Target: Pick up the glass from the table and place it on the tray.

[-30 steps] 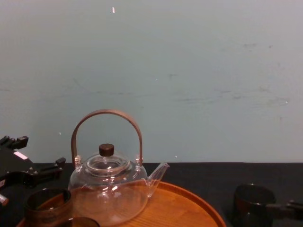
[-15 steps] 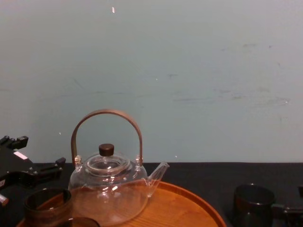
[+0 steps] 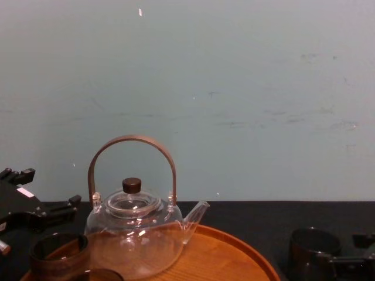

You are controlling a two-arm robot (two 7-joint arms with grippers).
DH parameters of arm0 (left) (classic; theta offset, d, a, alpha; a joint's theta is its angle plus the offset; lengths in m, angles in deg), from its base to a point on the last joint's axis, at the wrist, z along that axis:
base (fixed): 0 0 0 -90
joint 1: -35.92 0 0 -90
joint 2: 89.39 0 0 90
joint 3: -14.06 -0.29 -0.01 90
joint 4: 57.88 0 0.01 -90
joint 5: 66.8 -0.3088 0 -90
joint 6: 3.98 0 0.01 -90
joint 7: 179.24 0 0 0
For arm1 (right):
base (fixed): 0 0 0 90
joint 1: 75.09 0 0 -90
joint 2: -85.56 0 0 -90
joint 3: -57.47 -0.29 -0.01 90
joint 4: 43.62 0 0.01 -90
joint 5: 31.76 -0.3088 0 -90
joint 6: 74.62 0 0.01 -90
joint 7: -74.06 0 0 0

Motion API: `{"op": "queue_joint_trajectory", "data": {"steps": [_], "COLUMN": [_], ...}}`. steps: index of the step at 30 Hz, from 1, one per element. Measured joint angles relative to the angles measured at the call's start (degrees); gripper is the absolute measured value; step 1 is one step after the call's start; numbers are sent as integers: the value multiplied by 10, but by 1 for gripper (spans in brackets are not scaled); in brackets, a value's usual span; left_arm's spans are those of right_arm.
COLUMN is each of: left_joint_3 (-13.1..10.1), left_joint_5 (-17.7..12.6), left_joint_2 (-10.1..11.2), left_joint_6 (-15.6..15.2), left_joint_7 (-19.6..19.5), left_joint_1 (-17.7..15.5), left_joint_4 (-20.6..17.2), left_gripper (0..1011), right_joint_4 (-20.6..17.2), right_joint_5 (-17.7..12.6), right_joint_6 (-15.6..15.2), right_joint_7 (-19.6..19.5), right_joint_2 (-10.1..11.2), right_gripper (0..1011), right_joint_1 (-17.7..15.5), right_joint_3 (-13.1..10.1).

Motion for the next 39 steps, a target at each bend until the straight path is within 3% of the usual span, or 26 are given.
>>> {"op": "queue_joint_trajectory", "data": {"steps": [18, 39], "left_joint_3": [0, 0], "left_joint_5": [0, 0], "left_joint_2": [0, 0], "left_joint_6": [0, 0], "left_joint_7": [0, 0], "left_joint_1": [0, 0], "left_joint_4": [0, 0], "left_gripper": [1001, 1002], "right_joint_4": [75, 107], "right_joint_5": [37, 64], "right_joint_6": [-9, -7], "right_joint_7": [6, 23], "right_joint_2": [-50, -71], "right_gripper": [1002, 1002], "right_joint_1": [56, 83], "right_joint_3": [8, 19]}}
